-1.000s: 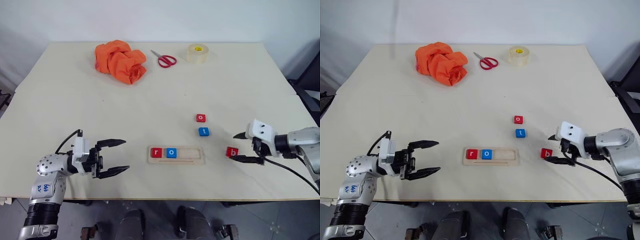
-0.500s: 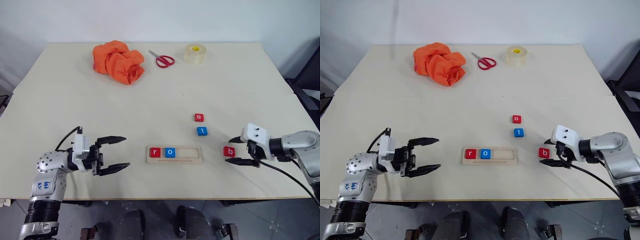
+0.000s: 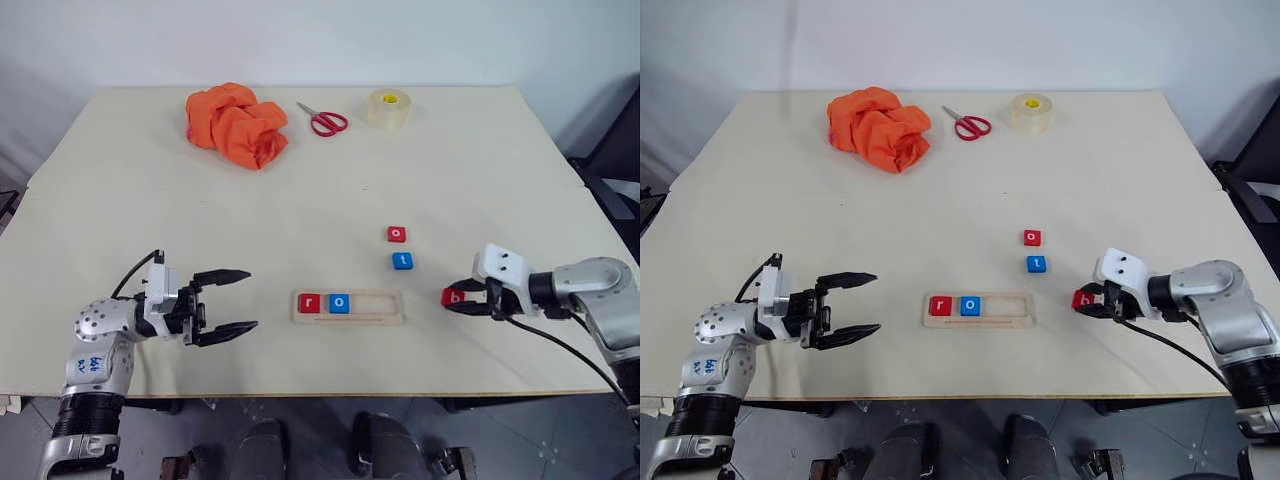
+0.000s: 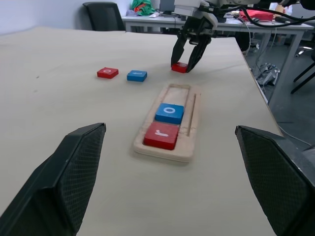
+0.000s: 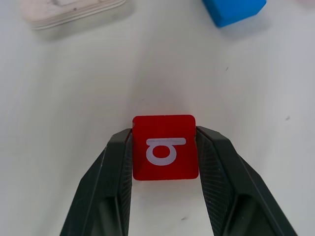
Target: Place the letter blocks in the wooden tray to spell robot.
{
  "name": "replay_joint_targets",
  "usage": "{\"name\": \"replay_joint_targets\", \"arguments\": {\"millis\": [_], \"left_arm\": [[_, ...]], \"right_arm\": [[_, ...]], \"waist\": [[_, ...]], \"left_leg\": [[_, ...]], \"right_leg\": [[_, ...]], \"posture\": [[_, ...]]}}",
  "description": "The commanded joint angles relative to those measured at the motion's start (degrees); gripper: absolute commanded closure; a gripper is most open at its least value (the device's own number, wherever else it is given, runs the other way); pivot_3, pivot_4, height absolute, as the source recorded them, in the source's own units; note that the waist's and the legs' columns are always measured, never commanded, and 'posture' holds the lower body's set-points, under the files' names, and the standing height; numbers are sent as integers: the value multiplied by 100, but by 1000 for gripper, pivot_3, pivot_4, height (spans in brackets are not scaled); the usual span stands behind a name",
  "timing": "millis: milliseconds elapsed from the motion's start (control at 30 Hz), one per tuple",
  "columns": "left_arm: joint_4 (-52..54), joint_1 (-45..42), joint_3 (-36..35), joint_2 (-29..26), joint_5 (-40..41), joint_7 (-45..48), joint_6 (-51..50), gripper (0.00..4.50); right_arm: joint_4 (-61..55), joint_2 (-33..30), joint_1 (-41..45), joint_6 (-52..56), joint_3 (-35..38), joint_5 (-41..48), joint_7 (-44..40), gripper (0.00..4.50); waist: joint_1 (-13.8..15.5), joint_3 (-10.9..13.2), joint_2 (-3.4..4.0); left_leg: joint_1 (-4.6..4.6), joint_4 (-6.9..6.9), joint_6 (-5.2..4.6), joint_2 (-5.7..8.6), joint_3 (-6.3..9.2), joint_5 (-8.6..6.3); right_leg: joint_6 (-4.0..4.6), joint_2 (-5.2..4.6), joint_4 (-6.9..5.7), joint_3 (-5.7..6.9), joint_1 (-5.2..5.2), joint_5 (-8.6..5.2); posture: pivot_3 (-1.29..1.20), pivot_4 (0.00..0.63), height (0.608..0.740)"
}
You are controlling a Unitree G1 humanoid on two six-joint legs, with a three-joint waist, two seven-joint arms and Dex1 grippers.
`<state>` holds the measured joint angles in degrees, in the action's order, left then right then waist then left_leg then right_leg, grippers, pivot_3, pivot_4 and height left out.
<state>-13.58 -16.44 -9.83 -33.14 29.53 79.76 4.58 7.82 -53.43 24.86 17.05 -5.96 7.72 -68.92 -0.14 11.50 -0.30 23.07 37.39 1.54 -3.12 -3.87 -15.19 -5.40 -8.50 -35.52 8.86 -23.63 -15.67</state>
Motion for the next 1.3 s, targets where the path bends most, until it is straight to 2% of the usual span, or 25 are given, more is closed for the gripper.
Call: {"name": "replay_joint_targets", "arguments": {"millis": [33, 100, 267, 500, 700, 900, 1300], "left_arm": [[-213, -204, 12, -33, -4, 138, 133, 0], [-333, -283, 17, -38, -21, 197, 164, 0], [-652, -481, 82, -25, -76, 410, 285, 0], [-746, -522, 187, 44, -95, 553, 409, 0], [-673, -430, 225, 50, -64, 626, 386, 0], [-602, -334, 212, 29, -50, 682, 439, 0], [-365, -148, 144, -22, -2, 633, 423, 0]], "right_arm": [[-521, -9, 179, 349, 217, 130, 148, 3032], [-771, -73, 211, 565, 194, 136, 162, 3032], [-2122, -79, 464, 2022, 117, 505, 233, 3032], [-3085, 182, 893, 3003, -618, 491, 557, 3032], [-3206, 504, 1280, 3241, -1373, 348, 710, 3032], [-2857, 840, 1549, 3247, -1932, 40, 916, 3032], [-2449, 1193, 1652, 2973, -2302, -259, 1053, 3032]], "waist": [[7, 1, 2], [5, 1, 2], [6, 1, 2], [9, 1, 1], [-1, 1, 1], [-6, 1, 1], [-4, 0, 1]], "left_leg": [[1, -1, 0, 0, -1, 1], [4, -3, 2, 0, -3, 1], [9, -4, 2, 0, -5, 1], [9, -4, -3, -1, -5, -3], [11, -4, -3, -1, -5, -3], [12, -4, -3, -2, -6, -3], [14, -4, -3, -1, -7, -3]], "right_leg": [[0, 0, -1, -1, -4, 0], [1, 0, -4, -2, -8, 0], [1, 1, -1, -4, -12, -1], [1, 1, 1, -7, -12, -1], [1, 1, -1, -7, -15, -1], [2, 4, -3, -9, -18, -1], [2, 4, -4, -11, -19, -1]], "posture": [[0, 150, 740], [0, 150, 740], [0, 150, 740], [0, 150, 740], [0, 150, 740], [0, 150, 740], [0, 150, 740]]}}
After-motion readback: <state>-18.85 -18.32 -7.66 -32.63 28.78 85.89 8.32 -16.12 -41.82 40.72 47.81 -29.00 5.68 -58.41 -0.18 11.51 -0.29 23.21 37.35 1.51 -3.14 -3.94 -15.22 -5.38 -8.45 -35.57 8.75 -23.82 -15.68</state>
